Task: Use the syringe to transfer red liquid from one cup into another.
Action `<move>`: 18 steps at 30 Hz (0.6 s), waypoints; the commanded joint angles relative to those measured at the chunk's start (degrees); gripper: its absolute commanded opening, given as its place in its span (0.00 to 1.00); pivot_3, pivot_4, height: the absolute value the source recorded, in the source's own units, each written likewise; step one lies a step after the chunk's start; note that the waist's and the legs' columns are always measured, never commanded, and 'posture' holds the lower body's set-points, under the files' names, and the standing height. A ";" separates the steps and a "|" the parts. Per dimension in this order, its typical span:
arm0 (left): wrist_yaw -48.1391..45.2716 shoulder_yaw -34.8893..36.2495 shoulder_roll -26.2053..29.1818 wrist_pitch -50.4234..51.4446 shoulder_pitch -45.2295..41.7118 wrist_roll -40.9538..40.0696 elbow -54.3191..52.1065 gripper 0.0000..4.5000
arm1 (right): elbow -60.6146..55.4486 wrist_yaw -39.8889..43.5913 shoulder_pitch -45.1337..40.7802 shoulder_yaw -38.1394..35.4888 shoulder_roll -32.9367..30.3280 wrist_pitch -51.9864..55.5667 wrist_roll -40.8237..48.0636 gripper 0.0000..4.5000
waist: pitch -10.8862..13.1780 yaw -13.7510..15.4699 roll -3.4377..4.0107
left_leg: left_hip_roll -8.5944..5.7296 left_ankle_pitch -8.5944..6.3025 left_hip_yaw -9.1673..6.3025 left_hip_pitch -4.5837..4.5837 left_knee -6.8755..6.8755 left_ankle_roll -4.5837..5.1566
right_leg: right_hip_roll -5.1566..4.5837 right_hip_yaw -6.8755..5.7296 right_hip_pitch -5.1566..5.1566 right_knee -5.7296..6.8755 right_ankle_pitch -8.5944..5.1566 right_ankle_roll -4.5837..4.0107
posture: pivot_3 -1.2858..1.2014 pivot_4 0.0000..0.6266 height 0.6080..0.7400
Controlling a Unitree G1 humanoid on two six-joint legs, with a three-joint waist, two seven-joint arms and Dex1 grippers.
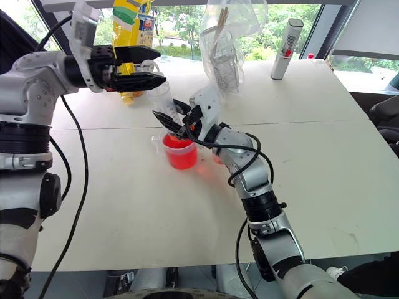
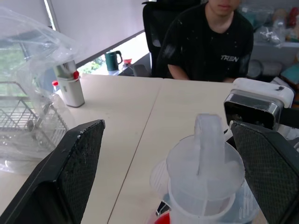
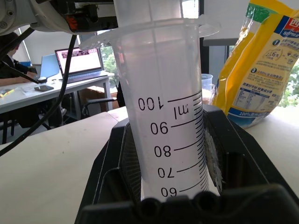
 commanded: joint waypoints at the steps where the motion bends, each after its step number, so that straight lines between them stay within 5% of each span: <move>1: 0.82 3.97 3.02 0.70 1.14 -1.24 -1.40 0.98 | -3.65 -0.44 -1.23 -2.41 -0.63 -0.03 1.50 0.32 | 0.00 0.01 0.00 | 0.01 0.00 0.00 0.01 -0.01 0.00 | 0.00 0.01 0.00 0.00 0.00 0.00 | 0.52 0.24 0.99; 18: 0.50 1.43 -0.49 -3.93 3.16 1.07 2.84 0.98 | -21.55 -8.23 -4.33 -15.87 -8.24 18.15 13.60 0.32 | 0.00 0.60 -0.01 | -0.01 0.01 -0.01 -0.02 0.04 -0.02 | -0.07 -0.04 0.04 -0.01 0.00 0.00 | 0.52 0.24 0.99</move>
